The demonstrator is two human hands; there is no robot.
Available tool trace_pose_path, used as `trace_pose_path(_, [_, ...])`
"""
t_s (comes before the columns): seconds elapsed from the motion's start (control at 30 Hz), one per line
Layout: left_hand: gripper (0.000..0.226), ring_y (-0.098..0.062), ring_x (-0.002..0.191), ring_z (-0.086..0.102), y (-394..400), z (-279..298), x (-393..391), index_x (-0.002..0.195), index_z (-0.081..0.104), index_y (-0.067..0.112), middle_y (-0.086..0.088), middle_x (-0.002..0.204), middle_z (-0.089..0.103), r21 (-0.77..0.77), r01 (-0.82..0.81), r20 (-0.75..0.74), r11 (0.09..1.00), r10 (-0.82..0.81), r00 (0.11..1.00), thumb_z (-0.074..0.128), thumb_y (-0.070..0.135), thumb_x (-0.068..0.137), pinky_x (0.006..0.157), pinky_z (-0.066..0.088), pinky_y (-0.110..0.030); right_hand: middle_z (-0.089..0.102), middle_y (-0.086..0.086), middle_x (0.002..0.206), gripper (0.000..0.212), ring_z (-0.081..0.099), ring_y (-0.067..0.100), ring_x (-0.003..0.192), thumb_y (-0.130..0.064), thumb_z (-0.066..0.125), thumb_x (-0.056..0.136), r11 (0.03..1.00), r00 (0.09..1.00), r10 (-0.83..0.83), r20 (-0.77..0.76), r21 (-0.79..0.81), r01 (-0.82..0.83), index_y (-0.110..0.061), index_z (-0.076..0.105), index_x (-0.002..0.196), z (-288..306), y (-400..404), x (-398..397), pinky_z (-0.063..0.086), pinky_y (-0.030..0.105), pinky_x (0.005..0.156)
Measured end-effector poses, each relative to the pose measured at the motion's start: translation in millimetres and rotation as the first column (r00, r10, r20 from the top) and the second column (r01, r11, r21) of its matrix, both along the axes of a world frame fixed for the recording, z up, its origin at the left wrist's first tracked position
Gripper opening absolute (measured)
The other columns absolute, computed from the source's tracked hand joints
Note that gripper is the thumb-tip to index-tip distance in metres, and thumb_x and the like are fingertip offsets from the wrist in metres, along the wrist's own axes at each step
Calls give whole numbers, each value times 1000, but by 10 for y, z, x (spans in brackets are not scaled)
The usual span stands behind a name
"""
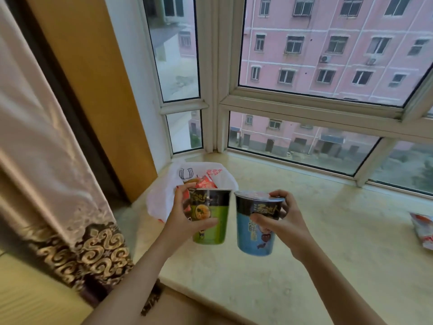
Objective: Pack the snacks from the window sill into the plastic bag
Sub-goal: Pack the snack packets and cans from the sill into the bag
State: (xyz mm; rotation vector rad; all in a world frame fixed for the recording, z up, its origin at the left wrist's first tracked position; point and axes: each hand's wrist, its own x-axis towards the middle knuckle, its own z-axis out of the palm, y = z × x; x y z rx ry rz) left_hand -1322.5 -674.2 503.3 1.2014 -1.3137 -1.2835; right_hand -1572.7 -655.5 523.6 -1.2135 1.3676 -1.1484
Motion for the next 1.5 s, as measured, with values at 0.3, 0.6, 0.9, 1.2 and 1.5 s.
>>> trace_pose_path(0.3, [88,-11,107,57,-701,-576,575,125,33,44,6,123,50,130,-90,91,987,79,993,89,22,61,77,54,-25,61,7,108,54,69,14,80,-6,82,67,994,1000,-8,-21,108,10,-18,48,107,-448,-807,523,54,23,58])
trace_pose_path(0.6, [86,-9,107,58,-1662,-1189,525,121,33,42,10,121,50,220,-220,157,950,188,970,89,21,60,88,56,-39,59,2,106,59,67,17,88,-11,87,62,974,997,-73,33,216,64,-19,48,106,-1136,-1963,741,56,28,60])
trace_pose_path(0.9, [83,-8,110,55,-2685,-1535,603,115,28,39,8,120,47,160,-236,167,959,209,964,88,22,60,91,52,-35,59,-2,104,59,65,15,93,-17,89,61,960,986,-161,-33,226,165,-27,47,101,-1513,-2635,1048,57,33,68])
trace_pose_path(1.2, [79,-14,118,44,-3490,-1980,645,107,27,33,-1,126,36,102,-244,243,964,214,946,87,15,60,87,44,-19,59,-1,102,61,65,12,89,-10,88,62,890,937,-349,-5,312,333,-18,46,105,-2049,-2670,1577,55,27,66])
trace_pose_path(1.5, [80,-15,118,46,-3821,-2110,725,110,28,29,1,128,39,138,-125,320,982,75,944,89,18,59,89,43,-21,37,-2,120,48,47,9,102,-20,87,64,916,893,-181,-412,260,306,-25,54,100,-2425,-2692,1903,43,12,69])
